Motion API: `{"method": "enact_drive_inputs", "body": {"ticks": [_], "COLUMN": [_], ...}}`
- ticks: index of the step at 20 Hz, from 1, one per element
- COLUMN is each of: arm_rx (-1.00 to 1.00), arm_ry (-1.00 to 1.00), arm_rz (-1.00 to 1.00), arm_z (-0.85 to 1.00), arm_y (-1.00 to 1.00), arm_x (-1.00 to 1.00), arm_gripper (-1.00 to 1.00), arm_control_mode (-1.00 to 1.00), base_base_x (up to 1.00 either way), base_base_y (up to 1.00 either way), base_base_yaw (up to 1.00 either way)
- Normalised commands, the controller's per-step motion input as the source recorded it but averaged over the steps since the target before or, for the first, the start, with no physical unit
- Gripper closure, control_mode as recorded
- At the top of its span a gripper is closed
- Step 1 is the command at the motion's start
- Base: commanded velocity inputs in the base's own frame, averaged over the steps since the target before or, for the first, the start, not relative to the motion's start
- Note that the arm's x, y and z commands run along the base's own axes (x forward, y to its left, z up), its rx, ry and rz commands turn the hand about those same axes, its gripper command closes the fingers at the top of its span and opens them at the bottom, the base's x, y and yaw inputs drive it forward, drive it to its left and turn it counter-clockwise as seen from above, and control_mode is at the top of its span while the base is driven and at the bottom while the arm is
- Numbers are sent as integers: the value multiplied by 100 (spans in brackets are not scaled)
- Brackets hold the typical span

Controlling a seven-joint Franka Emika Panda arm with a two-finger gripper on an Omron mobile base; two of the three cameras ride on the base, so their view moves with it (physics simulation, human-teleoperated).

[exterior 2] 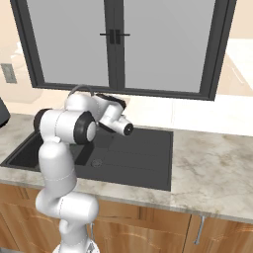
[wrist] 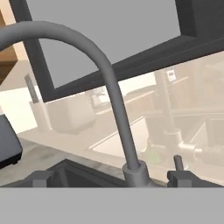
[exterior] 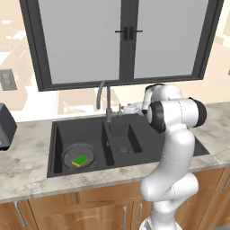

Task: Pick the pan and sponge and place them into the sink. Then turn on the water.

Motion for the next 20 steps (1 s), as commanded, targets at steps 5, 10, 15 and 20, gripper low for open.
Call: {"method": "enact_drive_inputs", "body": {"ticks": [5, 10, 15, 20], "arm_rx": [0, 0, 0, 0], "arm_ry": [0, 0, 0, 0], "arm_rz": [0, 0, -1, 0], "arm_z": [-13, -13, -10, -8], "arm_y": [2, 3, 4, 2], "arm_x": [12, 12, 11, 17], "arm_gripper": [-100, -100, -100, -100], "arm_control_mode": [-100, -100, -100, -100], "base_base_x": [0, 0, 0, 0], "base_base_y": [0, 0, 0, 0], "base_base_yaw": [0, 0, 0, 0]}}
